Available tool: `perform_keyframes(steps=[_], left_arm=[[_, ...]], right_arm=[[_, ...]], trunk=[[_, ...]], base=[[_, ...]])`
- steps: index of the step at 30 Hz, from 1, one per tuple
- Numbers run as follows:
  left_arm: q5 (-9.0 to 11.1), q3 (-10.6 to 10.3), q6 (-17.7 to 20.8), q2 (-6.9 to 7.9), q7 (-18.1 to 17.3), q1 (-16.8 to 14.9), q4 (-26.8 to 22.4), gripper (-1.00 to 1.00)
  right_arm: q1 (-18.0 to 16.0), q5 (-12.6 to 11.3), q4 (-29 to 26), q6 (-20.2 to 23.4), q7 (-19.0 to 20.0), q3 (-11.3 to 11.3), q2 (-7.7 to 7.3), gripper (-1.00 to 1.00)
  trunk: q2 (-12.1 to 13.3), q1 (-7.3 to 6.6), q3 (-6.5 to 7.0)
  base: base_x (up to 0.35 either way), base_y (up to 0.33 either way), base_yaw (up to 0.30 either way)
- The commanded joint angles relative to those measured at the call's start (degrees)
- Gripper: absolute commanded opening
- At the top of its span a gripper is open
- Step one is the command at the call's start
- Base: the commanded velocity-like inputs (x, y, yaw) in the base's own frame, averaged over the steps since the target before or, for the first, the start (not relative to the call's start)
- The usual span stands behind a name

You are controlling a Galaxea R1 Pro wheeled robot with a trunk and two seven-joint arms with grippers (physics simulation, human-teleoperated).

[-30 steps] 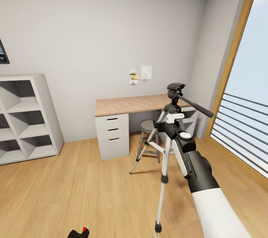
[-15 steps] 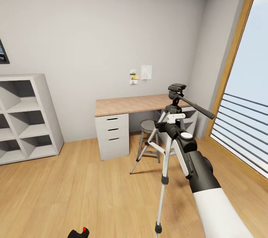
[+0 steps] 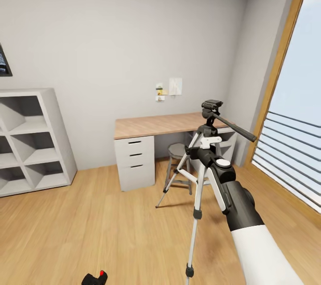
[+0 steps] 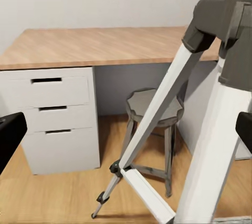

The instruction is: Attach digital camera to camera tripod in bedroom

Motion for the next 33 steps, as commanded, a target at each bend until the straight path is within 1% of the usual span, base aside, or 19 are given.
perform_keyframes(steps=[1, 6, 9, 11, 15, 16, 17, 18, 22, 27, 28, 31, 33], left_arm=[[0.2, 0.0, -0.1, -0.07, 0.0, 0.0, -0.1, 1.0], [0.2, 0.0, -0.1, -0.11, 0.0, 0.0, -0.1, 1.0], [0.2, 0.0, -0.1, -0.07, 0.0, 0.0, -0.1, 1.0], [0.2, 0.0, -0.1, -0.05, 0.0, 0.0, -0.1, 1.0], [0.3, 0.0, -0.1, -0.04, 0.0, 0.0, -0.1, 1.0], [0.3, 0.0, -0.1, -0.04, 0.0, 0.0, -0.1, 1.0], [0.3, 0.0, -0.1, -0.03, 0.0, 0.0, -0.1, 1.0], [0.3, 0.0, -0.1, -0.03, 0.0, 0.0, 0.0, 1.0], [0.3, 0.0, -0.1, -0.03, 0.0, 0.0, 0.0, 1.0], [0.3, 0.0, -0.1, -0.03, 0.0, 0.0, 0.0, 1.0], [0.3, 0.0, -0.1, -0.03, 0.0, 0.0, 0.0, 1.0], [0.3, 0.0, -0.1, -0.03, 0.0, 0.0, 0.0, 1.0], [0.3, 0.0, -0.1, -0.03, 0.0, 0.0, 0.0, 1.0]], right_arm=[[0.0, 0.0, 0.2, 0.3, 0.0, 0.0, -0.02, 1.0], [0.4, 0.0, 1.0, 0.9, 0.4, 0.1, -0.01, 1.0], [1.7, -0.1, 1.6, 1.4, 0.6, 0.1, 0.03, 1.0], [4.4, -0.1, 2.6, 1.7, 0.7, 0.3, 0.08, 1.0], [7.4, -0.1, 3.8, 1.8, 0.8, 0.5, 0.16, 1.0], [8.8, -0.1, 4.6, 1.9, 0.9, 0.5, 0.15, 1.0], [11.3, -0.1, 6.5, 1.9, 1.3, 0.5, 0.14, 1.0], [12.3, -0.1, 7.7, 1.9, 1.7, 0.5, 0.13, 1.0], [13.4, -0.1, 11.0, 1.9, 3.3, 0.6, 0.08, 1.0], [13.9, 0.0, 16.1, 1.4, 6.1, 0.5, 0.06, 1.0], [14.0, 0.1, 18.0, 1.3, 6.9, 0.5, 0.06, 1.0], [14.1, 0.2, 20.4, 1.2, 7.6, 0.5, 0.05, 1.0], [14.2, 0.1, 23.8, 1.0, 8.0, 0.5, 0.05, 1.0]], trunk=[[0.0, -0.01, -0.06], [0.0, -0.01, -0.06], [0.0, -0.01, -0.06], [0.0, -0.01, -0.06], [0.0, -0.01, -0.06], [0.0, -0.01, -0.06], [0.0, -0.01, -0.06], [0.0, -0.01, -0.06], [0.0, -0.01, -0.06], [0.0, -0.01, -0.06], [0.0, -0.01, -0.06], [0.0, -0.01, -0.06], [0.0, -0.01, -0.06]], base=[[-0.164, 0.118, 0.0], [-0.179, 0.155, 0.0], [-0.071, 0.063, 0.0], [-0.029, 0.026, 0.0], [-0.013, 0.012, 0.0], [-0.006, 0.005, 0.0], [-0.002, 0.002, 0.0], [-0.002, 0.001, 0.0], [-0.001, 0.001, 0.0], [0.0, 0.0, 0.0], [0.0, 0.0, 0.0], [0.0, 0.0, 0.0], [0.0, 0.0, 0.0]])
